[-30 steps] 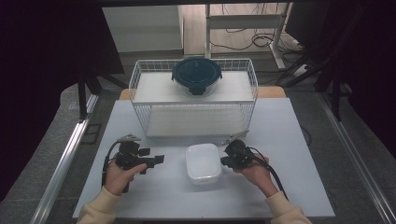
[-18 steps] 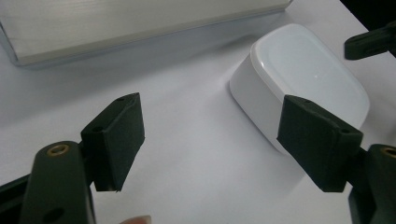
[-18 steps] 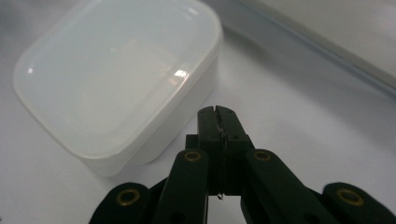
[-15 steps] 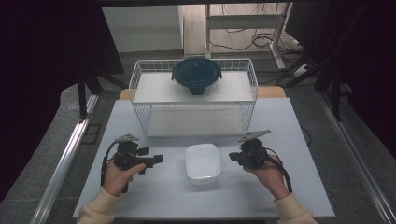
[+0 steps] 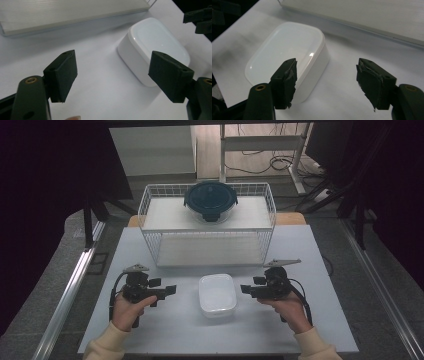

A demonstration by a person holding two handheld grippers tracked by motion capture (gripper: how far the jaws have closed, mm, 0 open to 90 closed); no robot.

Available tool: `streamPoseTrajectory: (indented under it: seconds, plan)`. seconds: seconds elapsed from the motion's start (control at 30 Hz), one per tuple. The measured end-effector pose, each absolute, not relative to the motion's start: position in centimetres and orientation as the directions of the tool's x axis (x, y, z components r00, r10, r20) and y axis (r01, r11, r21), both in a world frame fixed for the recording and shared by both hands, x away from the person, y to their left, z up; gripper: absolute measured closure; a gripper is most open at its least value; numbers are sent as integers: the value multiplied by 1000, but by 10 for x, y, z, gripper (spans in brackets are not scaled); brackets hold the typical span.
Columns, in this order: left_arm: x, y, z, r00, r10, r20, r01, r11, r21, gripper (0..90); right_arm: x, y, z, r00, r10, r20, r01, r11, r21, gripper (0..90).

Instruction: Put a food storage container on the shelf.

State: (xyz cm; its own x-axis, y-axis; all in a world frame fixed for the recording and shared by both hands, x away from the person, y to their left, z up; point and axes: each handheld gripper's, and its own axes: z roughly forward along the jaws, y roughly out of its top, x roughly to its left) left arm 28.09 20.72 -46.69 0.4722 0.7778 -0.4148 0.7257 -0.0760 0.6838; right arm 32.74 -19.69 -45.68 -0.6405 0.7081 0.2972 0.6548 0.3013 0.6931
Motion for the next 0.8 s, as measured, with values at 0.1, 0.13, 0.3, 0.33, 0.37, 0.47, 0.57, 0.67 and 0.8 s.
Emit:
streamPoseTrajectory:
  seconds: [0.1,0.13,0.3,0.33,0.37,0.47,0.57,0.67,0.8]
  plan:
    - [280,202,-463,476,768,-428,723,-64,688,215,327,-194,-456,-638,714,289,651,299,698,312]
    - [280,200,-462,480,766,-428,720,-65,691,214,327,-193,-455,-641,709,294,651,298,698,310]
    - [282,191,-460,483,756,-441,724,-62,687,215,324,-190,-454,-644,695,320,657,287,698,305]
    - [283,190,-461,480,757,-444,728,-62,683,215,324,-190,-454,-642,691,332,661,281,696,305]
    - [283,189,-461,477,756,-448,731,-59,680,215,323,-189,-453,-641,688,340,667,279,691,305]
    - [284,188,-462,473,756,-452,736,-57,675,216,324,-188,-454,-635,686,356,676,271,685,305]
    - [286,187,-463,468,755,-460,741,-51,670,217,324,-186,-456,-628,682,375,690,264,674,305]
    - [288,183,-466,461,752,-471,751,-48,659,218,325,-184,-457,-619,673,405,705,249,664,305]
    - [291,174,-471,461,723,-514,773,-43,633,218,326,-179,-458,-608,675,418,718,241,654,305]
